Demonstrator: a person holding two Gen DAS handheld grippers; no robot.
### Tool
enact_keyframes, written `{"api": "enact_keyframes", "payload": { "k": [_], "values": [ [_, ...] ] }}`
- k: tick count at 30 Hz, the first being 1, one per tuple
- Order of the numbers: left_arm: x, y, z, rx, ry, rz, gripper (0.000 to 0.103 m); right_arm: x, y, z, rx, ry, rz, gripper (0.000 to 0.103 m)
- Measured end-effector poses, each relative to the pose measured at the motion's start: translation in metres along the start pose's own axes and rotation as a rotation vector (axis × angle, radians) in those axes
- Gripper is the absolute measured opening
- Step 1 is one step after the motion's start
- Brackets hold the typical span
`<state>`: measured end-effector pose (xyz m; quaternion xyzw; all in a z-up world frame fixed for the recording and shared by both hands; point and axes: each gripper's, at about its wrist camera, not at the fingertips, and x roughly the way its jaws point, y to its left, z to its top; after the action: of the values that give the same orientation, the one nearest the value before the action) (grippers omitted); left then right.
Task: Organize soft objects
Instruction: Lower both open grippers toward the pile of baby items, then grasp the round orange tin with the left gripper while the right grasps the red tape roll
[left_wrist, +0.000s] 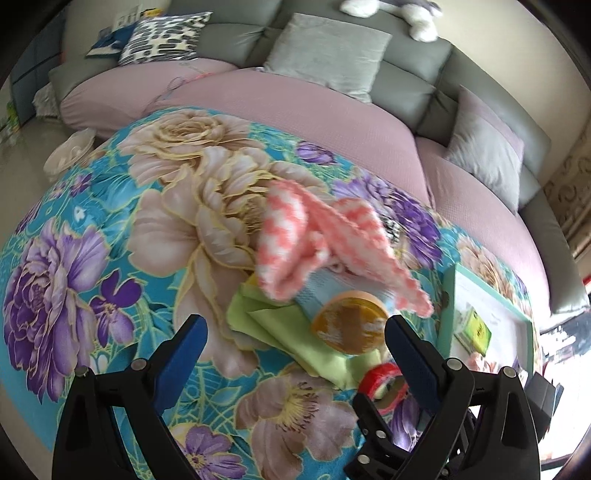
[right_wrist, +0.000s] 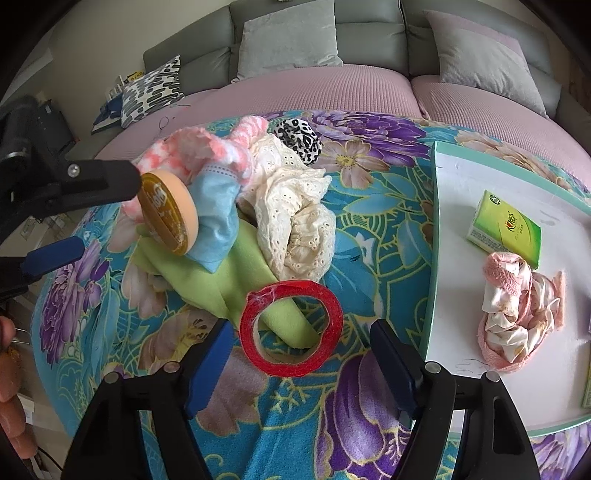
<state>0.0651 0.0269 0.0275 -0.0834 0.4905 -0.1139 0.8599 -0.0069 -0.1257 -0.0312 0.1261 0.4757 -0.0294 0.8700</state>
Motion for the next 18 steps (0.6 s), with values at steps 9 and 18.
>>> {"api": "enact_keyframes", "payload": {
  "k": [9,18],
  "values": [
    [0.011,-0.027,-0.008,0.098,0.025,-0.02,0.091,0.0,-0.002,0.0,0.003,0.0,0.003,0.075],
    [0.028,-0.032,-0.013,0.108,0.072,-0.046,0.052,-0.001,-0.003,0.0,0.014,-0.003,0.016,0.065]
  ]
}}
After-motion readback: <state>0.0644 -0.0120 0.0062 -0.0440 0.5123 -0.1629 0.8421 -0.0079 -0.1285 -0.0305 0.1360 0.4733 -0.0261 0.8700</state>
